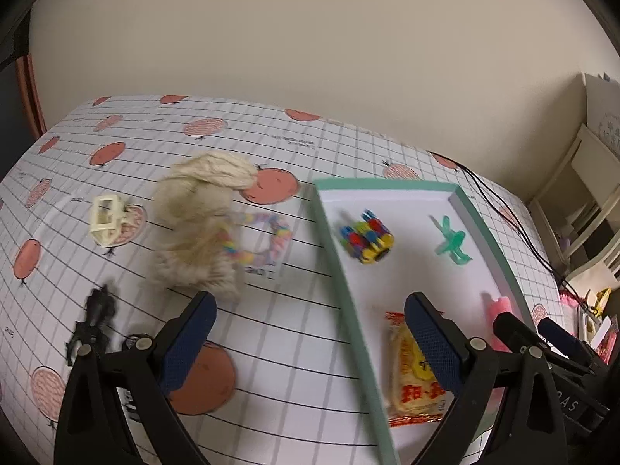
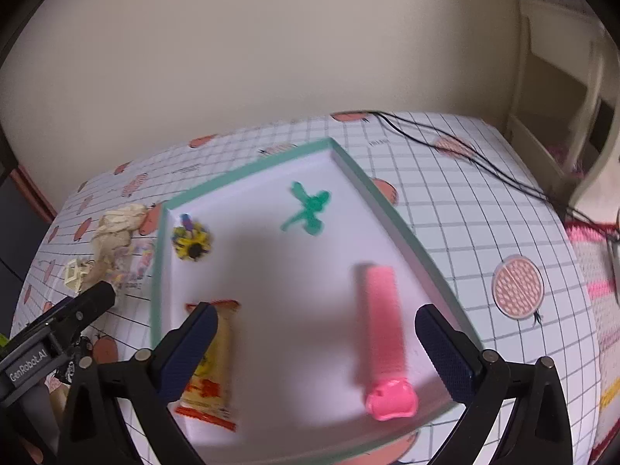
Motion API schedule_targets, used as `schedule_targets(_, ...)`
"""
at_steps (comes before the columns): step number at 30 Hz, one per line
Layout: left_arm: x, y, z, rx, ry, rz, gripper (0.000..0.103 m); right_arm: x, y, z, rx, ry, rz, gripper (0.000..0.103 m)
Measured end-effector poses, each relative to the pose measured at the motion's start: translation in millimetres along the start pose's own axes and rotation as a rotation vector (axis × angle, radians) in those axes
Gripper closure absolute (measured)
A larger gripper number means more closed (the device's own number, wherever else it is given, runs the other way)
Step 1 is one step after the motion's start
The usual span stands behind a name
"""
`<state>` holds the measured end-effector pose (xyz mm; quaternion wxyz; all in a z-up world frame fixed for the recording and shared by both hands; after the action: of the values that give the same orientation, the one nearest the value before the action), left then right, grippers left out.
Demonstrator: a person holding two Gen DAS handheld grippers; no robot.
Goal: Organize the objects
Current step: 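Move both tools away from the tray toward the black figure and black car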
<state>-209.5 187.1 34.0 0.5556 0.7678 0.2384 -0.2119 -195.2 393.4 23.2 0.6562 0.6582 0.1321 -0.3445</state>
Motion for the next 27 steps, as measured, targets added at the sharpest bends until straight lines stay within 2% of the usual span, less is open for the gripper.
schedule_targets(6,-16,15,46,-0.022,0.090,-0.023,0.005,-12,4,40,-0.039,0.038,-0.042,0.000)
schedule_targets(12,-25,24,109,-0.081,0.165,-0.028,0.005,-16,3,97,-0.092,0.106,-0.053,0.000)
schedule_targets(20,-23,31,195,-0.123,0.323,-0.004,0.005,-3,-7,179,-0.166,0.231,-0.020,0.000)
schedule_targets(27,-14,33,235,-0.162,0.376,0.029,0.005,21,-20,230,-0.222,0.302,0.044,0.000)
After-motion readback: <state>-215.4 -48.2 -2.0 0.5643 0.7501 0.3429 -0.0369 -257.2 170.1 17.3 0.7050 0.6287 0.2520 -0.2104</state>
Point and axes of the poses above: each gripper's, at about its wrist camera, not at the fingertips, and y roughly against the way its jaws point, z to its left, x to its underside, the point moved 9 cm from there along -y, roughly the way its jaws point, and after that the axes turned 4 degrees about y, right-handed, at the moved point
